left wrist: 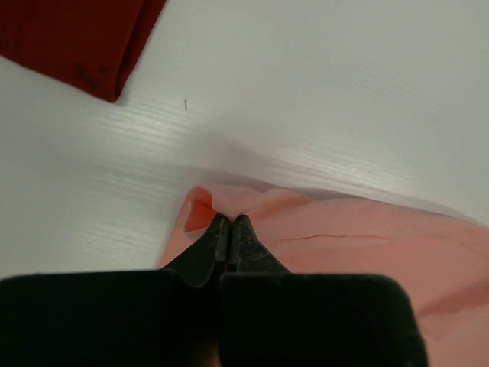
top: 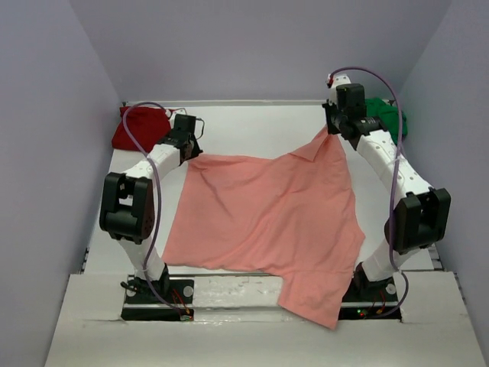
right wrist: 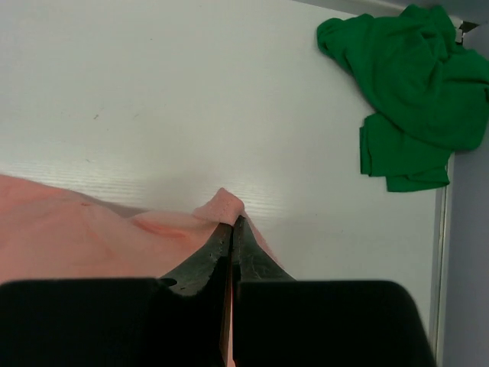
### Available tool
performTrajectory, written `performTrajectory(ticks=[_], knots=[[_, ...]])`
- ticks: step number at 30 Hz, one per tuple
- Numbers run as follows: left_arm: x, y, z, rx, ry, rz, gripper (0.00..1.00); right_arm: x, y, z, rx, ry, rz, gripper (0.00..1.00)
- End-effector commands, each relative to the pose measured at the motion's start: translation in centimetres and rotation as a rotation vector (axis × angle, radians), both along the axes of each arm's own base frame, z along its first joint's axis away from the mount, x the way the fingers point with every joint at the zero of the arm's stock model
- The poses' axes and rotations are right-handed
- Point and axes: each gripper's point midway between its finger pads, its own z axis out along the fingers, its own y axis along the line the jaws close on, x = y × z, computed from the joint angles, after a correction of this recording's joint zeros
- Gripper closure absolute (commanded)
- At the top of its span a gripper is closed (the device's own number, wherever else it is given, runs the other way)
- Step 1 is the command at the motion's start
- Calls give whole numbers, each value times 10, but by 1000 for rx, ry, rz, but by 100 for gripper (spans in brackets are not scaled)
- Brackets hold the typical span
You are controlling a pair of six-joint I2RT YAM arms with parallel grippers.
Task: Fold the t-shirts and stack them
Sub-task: Flatten out the tshirt, then fold the flattened tshirt in 1/3 of the way
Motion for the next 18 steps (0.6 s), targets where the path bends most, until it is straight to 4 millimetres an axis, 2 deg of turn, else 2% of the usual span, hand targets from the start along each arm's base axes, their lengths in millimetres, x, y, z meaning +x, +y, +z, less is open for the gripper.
performTrajectory(ticks=[1,6,8,11,14,15,18], knots=[[37,0,37,-21,-138,34,100,32,-2,30,29,-138,-9,100],[52,10,53,-13,-184,55,100,48,-7,17,31,-87,18,100],[54,19,54,-11,-182,75,100,55,-11,18,23,-87,21,100],[53,44,59,-9,-188,137,100,70,-12,20,44,-98,37,100],[45,73,69,63,-201,225,100,85,-8,23,44,-88,49,100],[45,75,71,71,-203,226,100,93,-5,25,51,-87,60,100],[50,77,76,57,-207,212,100,102,2,19,59,-54,87,100]])
